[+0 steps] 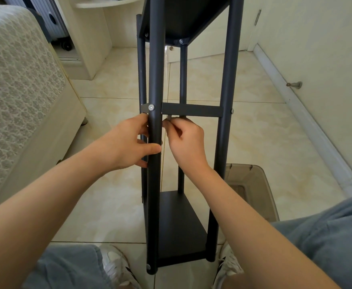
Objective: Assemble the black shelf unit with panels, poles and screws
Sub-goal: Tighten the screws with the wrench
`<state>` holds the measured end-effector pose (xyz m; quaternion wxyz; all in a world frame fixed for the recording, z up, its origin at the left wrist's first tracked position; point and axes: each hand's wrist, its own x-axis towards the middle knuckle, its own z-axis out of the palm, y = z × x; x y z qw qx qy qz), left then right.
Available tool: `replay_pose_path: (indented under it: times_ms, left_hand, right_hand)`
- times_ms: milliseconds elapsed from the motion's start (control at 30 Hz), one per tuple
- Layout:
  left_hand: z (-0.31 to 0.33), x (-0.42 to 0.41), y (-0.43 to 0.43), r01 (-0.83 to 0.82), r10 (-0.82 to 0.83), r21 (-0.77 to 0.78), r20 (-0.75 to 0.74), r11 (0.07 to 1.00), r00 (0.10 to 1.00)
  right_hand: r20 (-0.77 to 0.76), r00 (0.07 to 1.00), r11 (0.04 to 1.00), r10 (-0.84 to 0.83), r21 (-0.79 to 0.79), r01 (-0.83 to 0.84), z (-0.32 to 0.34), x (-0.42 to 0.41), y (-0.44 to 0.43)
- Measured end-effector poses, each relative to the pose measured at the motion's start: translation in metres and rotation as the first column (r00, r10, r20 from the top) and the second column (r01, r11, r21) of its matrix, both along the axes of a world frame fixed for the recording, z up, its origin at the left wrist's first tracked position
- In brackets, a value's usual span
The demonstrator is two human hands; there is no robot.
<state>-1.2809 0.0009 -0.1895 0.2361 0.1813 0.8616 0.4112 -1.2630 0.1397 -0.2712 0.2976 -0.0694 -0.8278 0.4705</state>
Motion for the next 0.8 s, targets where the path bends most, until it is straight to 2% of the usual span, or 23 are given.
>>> replay_pose_path:
  times_ms: [367,600,800]
  left_hand:
    - [0.001,0.002,0.001,-0.003,0.003,-0.015,-0.002,1.000,1.000]
    - [0.003,0.002,0.001,-0.017,0.017,-0.019,0.003,1.000,1.000]
    - [0.002,0.001,0.001,-0.016,0.016,-0.019,0.002,1.000,1.000]
  right_hand:
    - [0.154,0.987,0.999,0.047,-0.033,-0.043,0.008,0.020,0.008]
    - [0.223,0.972,0.997,0.074,0.009,-0.077,0.026,0.016,0.009]
    - [0.208,0.975,0.996,0.074,0.028,-0.081,0.030,0.011,0.007]
